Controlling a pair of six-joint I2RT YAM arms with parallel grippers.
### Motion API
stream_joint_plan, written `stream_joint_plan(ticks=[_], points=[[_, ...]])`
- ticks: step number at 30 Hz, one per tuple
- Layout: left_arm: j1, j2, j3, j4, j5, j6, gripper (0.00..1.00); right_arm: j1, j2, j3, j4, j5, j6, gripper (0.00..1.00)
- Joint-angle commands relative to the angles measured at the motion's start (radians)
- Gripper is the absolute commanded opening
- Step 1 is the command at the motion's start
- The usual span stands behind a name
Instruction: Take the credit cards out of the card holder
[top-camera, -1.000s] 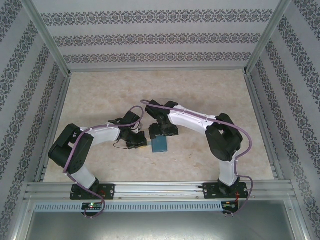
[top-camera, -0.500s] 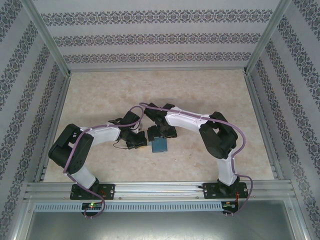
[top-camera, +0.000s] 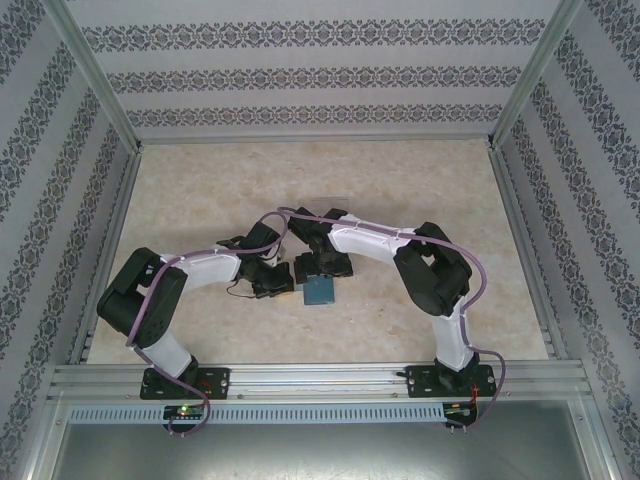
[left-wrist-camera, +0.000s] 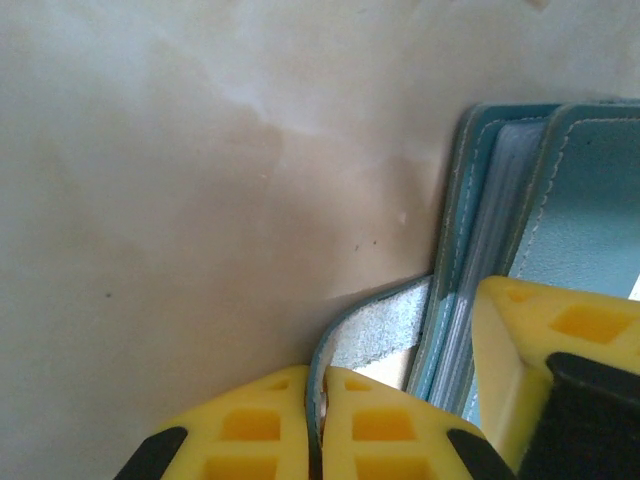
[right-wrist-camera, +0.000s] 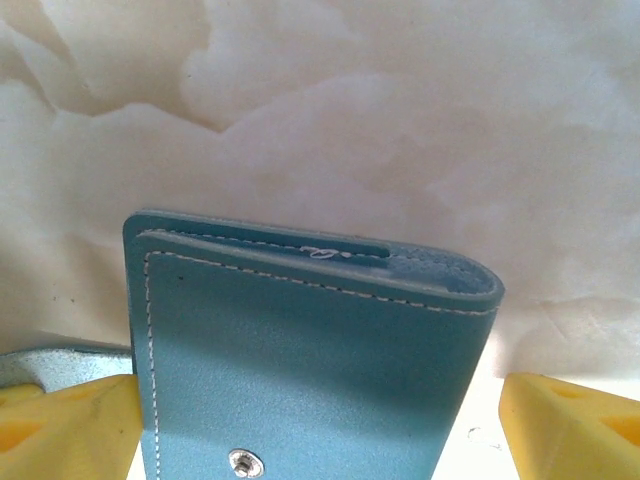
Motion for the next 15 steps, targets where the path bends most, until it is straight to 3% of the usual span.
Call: stream_joint_plan(ticks=[1, 15], points=[[0.005, -0.02, -0.001, -0.037, -0.053, -0.001, 0.07, 0.014, 0.012, -0.001, 0.004, -0.018, 0.024, 0.91], [0.005, -0.027, -0.005, -0.04, -0.06, -0.003, 0.07, 0.014, -0.006, 0.01, -0.063, 0.058, 0.013, 0.9]])
